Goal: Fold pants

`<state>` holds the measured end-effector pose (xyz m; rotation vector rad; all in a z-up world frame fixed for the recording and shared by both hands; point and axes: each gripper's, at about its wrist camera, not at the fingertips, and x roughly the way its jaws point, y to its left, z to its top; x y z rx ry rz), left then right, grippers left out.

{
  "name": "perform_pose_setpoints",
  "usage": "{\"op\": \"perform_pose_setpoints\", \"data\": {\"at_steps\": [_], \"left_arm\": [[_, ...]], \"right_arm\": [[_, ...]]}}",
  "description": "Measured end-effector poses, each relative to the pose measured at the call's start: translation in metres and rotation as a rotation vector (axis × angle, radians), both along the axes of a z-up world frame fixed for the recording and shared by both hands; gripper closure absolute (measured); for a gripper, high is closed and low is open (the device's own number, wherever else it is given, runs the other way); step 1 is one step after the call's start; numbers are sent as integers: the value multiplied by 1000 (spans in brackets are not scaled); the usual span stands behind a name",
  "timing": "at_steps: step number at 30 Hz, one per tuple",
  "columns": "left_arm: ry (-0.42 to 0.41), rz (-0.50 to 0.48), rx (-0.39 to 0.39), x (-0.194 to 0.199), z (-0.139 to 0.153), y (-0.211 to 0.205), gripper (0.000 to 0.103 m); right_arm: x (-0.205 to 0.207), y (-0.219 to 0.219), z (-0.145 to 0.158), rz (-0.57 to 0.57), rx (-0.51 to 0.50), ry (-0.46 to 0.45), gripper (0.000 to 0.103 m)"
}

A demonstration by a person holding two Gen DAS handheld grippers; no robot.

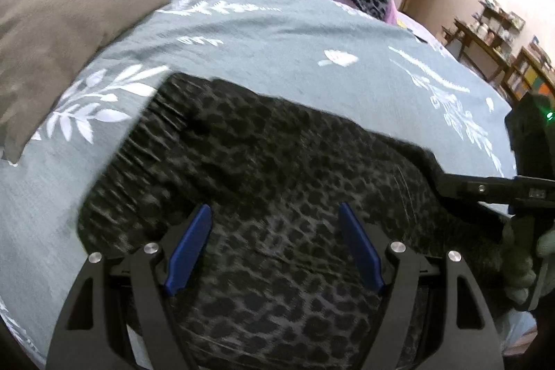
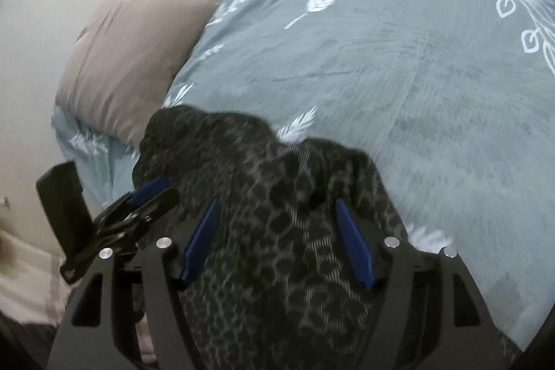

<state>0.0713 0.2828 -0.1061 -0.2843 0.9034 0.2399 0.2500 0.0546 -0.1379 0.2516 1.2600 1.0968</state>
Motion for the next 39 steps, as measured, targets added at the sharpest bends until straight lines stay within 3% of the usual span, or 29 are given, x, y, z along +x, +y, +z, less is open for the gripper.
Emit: {"op": "perform_pose_setpoints", "data": {"at_steps": [5,9,13,19,28,33,39], "left_arm": [[-18,46,-27,0,2,24,27],[-22,45,-31,-1,0,34,27],[-25,43,-42,-1,-4,36,27],[-18,35,-25,2,-7,33,25],[-25,20,-25,1,-12,35,25],[-22,15,-24,3,-13,36,25],[-25,11,-42,1,-10,44,26]], "right_arm": [[8,-5,2,-88,-39,-23,32],[-2,-14,-4,-79,-66,-19,32],[-10,-20,-4,-18,24,62,21],[2,-4,-7,6,73,78,21],[50,-9,1,-161,254,145,22],[52,-3,-1,-156,163,105,26],[25,-21,17,-124,32,-81,26]]}}
